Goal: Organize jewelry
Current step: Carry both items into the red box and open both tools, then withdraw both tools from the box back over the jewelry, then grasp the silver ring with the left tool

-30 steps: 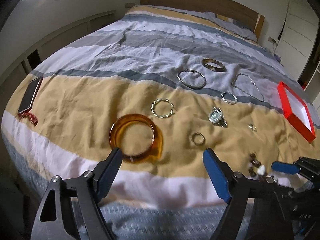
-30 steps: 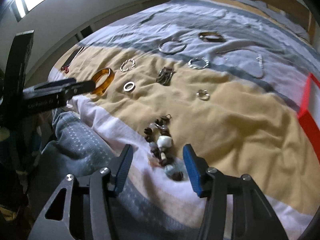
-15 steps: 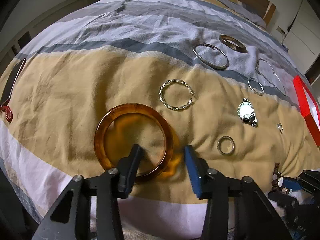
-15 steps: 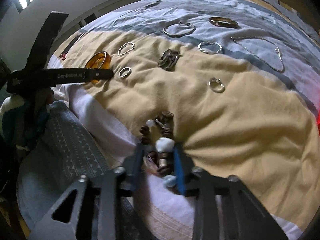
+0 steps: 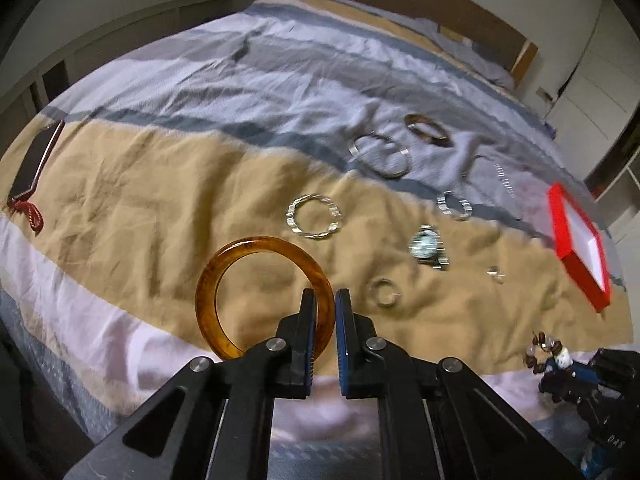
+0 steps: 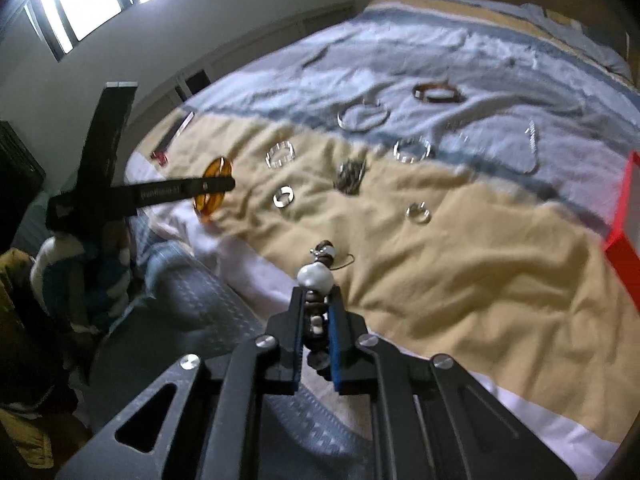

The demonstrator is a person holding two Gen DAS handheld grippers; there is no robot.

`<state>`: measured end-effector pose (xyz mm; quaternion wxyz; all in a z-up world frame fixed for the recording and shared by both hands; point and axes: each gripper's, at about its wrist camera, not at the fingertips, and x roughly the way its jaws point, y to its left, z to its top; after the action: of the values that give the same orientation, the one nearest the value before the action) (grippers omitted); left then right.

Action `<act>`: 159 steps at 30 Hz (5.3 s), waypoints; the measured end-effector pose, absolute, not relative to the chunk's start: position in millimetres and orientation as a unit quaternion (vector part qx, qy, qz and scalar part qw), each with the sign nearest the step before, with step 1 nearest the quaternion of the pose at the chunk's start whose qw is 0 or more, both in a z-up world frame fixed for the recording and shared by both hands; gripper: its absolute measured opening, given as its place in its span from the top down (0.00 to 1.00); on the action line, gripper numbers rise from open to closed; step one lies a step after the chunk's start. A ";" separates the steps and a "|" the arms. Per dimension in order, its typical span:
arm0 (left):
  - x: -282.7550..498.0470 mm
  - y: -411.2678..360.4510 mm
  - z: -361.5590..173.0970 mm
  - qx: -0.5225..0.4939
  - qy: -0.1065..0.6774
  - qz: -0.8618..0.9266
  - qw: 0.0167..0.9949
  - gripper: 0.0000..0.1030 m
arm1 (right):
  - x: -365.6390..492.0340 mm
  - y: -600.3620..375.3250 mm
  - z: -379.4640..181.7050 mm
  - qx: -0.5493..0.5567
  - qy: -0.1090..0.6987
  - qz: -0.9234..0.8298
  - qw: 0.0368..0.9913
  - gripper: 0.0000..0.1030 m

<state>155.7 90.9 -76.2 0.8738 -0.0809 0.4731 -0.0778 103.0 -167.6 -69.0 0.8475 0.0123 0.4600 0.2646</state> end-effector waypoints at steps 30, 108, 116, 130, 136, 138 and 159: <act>223.5 -321.7 -18.5 0.039 0.445 -0.379 0.811 0.91 | 137.3 -489.4 -21.8 0.093 0.383 0.000 0.919 0.91; 25.8 41.5 52.6 -0.041 0.361 -0.096 0.927 0.17 | -27.6 -325.1 98.4 0.036 0.319 0.037 0.946 0.61; 37.8 66.6 4.1 -0.038 0.390 -0.071 0.917 0.17 | 2.3 -281.2 73.8 0.020 0.337 0.078 0.938 0.61; 129.6 59.1 -83.9 -0.063 0.464 -0.086 0.879 0.31 | 122.0 -222.9 -35.9 0.014 0.445 0.155 0.882 0.61; 168.3 53.9 -101.0 -0.073 0.489 -0.074 0.866 0.42 | 169.5 -209.6 -73.9 0.022 0.472 0.178 0.863 0.61; 176.7 52.9 -108.9 -0.077 0.500 -0.070 0.860 0.46 | 181.0 -203.6 -84.9 0.025 0.478 0.188 0.858 0.61; 191.3 42.2 -133.6 -0.063 0.528 -0.070 0.844 0.61 | 209.9 -186.6 -126.8 0.039 0.489 0.219 0.843 0.75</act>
<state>191.3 42.2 -133.6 0.8437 -0.0627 0.5285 -0.0701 209.9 -186.6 -126.8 0.8434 0.0393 0.4890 0.2189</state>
